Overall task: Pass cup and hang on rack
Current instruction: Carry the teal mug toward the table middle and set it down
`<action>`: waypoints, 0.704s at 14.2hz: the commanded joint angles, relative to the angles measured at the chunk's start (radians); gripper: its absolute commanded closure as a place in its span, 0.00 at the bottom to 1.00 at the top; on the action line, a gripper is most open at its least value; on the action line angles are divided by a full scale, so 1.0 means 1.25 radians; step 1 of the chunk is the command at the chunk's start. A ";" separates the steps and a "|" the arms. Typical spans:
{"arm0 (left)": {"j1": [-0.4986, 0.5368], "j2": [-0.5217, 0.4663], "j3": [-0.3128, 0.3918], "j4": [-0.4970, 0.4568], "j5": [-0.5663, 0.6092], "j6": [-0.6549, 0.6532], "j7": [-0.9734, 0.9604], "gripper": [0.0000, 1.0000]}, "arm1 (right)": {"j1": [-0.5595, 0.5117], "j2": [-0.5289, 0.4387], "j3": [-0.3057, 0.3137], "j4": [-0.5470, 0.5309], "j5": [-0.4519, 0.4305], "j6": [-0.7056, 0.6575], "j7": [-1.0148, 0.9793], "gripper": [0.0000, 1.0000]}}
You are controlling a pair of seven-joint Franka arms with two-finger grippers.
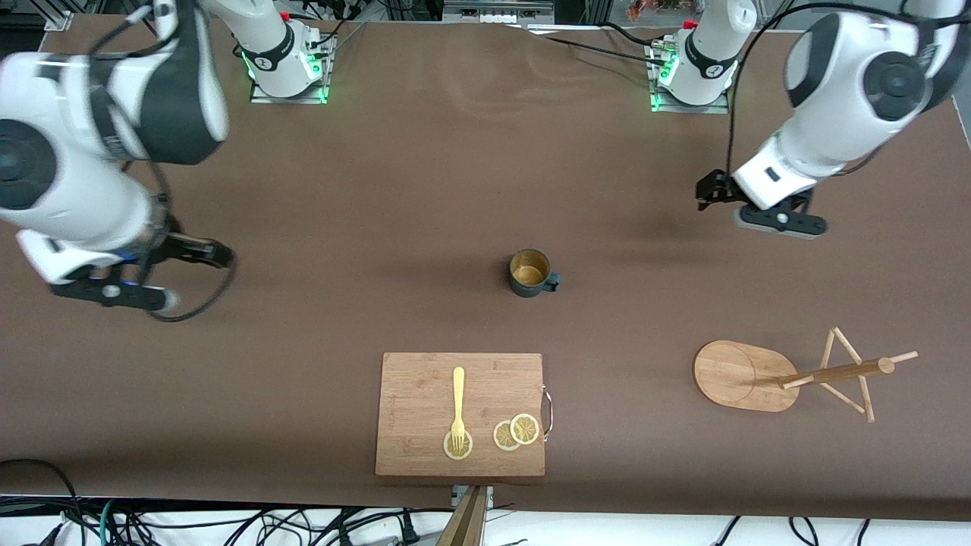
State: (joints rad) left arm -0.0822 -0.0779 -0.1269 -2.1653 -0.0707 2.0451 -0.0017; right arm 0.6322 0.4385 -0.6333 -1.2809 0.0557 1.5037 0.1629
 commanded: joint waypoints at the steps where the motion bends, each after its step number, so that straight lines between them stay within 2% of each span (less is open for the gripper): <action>1: 0.006 -0.059 -0.060 -0.141 -0.055 0.115 0.080 0.00 | -0.095 -0.078 0.042 -0.061 0.035 0.053 -0.110 0.00; 4: 0.009 -0.034 -0.069 -0.166 -0.124 0.168 0.206 0.00 | -0.262 -0.141 0.177 -0.092 0.034 0.024 -0.155 0.00; 6: 0.024 0.001 -0.071 -0.166 -0.173 0.212 0.351 0.00 | -0.345 -0.185 0.282 -0.131 -0.011 -0.001 -0.210 0.00; 8: 0.042 0.044 -0.070 -0.165 -0.313 0.230 0.551 0.00 | -0.432 -0.273 0.372 -0.258 -0.058 0.048 -0.206 0.00; 10: 0.068 0.088 -0.070 -0.165 -0.411 0.249 0.773 0.00 | -0.498 -0.341 0.430 -0.374 -0.051 0.134 -0.214 0.00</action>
State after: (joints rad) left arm -0.0317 -0.0287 -0.2100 -2.3769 -0.4820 2.3258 0.7212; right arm 0.0938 0.1509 -0.1808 -1.5448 0.0039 1.5657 -0.0822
